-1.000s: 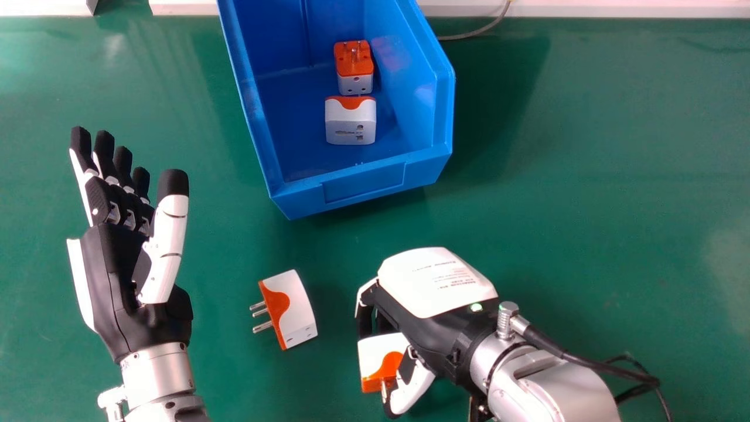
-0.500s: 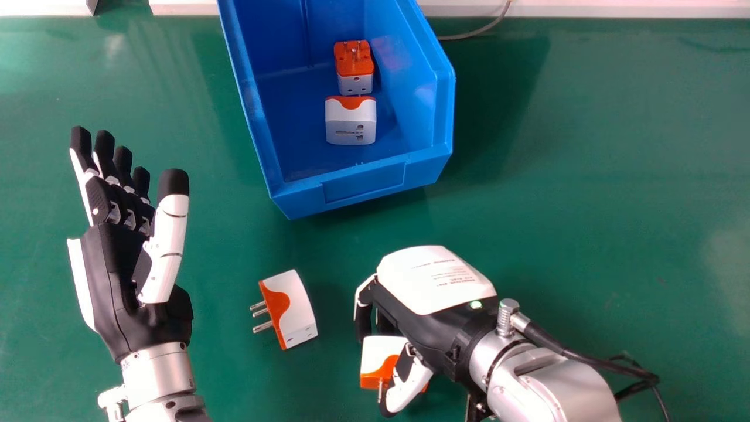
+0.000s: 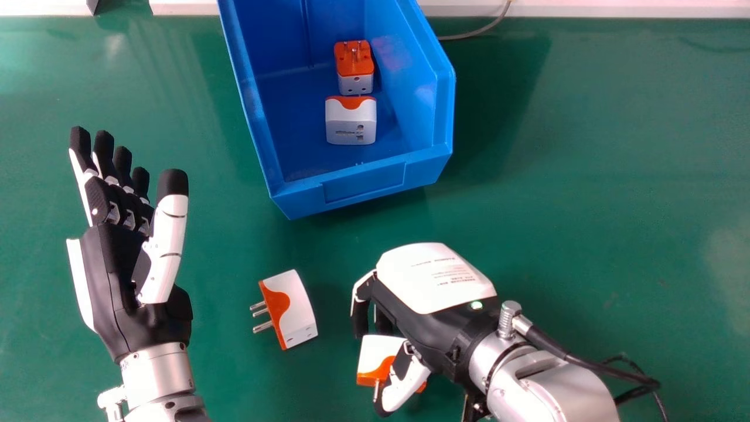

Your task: Pick all objects and put in blue box

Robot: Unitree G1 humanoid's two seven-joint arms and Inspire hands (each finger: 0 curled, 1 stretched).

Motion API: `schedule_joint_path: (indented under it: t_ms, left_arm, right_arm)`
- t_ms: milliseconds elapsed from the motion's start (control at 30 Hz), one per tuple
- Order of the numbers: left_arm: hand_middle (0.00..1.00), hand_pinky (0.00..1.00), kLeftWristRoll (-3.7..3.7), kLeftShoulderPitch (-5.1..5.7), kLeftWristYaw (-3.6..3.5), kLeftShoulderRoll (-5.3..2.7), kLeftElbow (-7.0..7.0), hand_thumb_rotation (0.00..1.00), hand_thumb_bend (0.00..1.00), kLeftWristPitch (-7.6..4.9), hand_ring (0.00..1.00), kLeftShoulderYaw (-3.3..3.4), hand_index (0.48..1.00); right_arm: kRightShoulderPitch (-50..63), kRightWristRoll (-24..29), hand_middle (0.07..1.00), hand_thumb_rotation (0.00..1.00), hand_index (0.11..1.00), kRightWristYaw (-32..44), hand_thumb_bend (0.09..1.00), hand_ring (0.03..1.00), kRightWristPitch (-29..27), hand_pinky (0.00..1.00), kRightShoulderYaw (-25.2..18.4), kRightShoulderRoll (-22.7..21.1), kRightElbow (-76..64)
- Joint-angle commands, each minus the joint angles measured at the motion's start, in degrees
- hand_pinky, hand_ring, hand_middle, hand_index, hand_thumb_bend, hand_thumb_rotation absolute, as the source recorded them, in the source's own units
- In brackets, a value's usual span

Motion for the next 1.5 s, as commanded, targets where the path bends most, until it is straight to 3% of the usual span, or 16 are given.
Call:
schedule_joint_path:
  t_ms: [0,233,433,533,633,933,1000,1167,1467]
  left_arm:
    - [1.0,1.0,0.12,0.25,-0.24,-1.15,-1.36,0.42,0.67,-0.6,1.0,-0.17,1.0]
    - [1.0,1.0,0.54,0.31,0.01,-1.11,-1.21,0.42,0.67,-0.56,1.0,-0.03,1.0]
    - [1.0,1.0,0.15,0.32,-0.53,-1.07,-1.09,0.42,0.67,-0.61,1.0,-0.18,1.0]
    - [1.0,1.0,0.15,0.34,-0.36,-1.21,-1.23,0.42,0.67,-0.43,1.0,-0.14,1.0]
    - [1.0,1.0,0.65,0.39,0.03,-1.27,-1.37,0.42,0.67,-0.46,1.0,-0.12,1.0]
    - [1.0,1.0,0.46,0.13,-0.07,-1.32,-0.92,0.42,0.67,-0.85,1.0,-0.01,1.0]
    - [1.0,1.0,0.13,0.05,-0.37,-1.33,-0.76,0.42,0.67,-0.97,1.0,-0.03,1.0]
    - [1.0,1.0,0.55,-0.06,0.06,-1.53,-0.76,0.42,0.67,-1.0,1.0,-0.05,1.0]
    - [1.0,1.0,1.48,-0.46,0.93,-1.64,-0.13,0.42,0.67,-1.36,1.0,-0.07,1.0]
  right_arm:
    - [-0.2,0.15,0.45,0.01,0.539,-0.78,0.534,0.388,-0.15,0.3,0.28,0.07,-1.87]
    - [-0.16,-0.08,0.438,0.01,0.537,-1.38,0.528,0.379,0.04,0.29,0.62,-0.14,-1.77]
    - [-0.13,-0.06,0.435,0.01,0.537,-1.15,0.526,0.376,0.6,0.29,0.85,-0.22,-2.05]
    - [0.07,0.0,0.443,0.0,0.543,-1.78,0.522,0.372,0.24,0.29,0.93,-0.6,-2.05]
    - [-0.05,0.33,0.443,0.0,0.543,-1.35,0.522,0.372,0.63,0.29,0.85,-0.34,-2.15]
    - [0.01,0.8,0.459,0.0,0.555,-2.33,0.513,0.364,0.45,0.3,0.73,-0.37,-2.04]
    - [0.15,1.29,0.459,0.0,0.555,-3.12,0.513,0.364,0.1,0.3,0.55,-0.44,-2.2]
    - [1.1,2.51,0.462,0.0,0.557,-8.74,0.511,0.363,-2.02,0.3,-0.84,-0.98,-3.8]
    - [2.65,10.71,0.478,0.0,0.545,-23.66,0.511,0.373,-8.32,0.3,-7.15,0.0,-5.48]
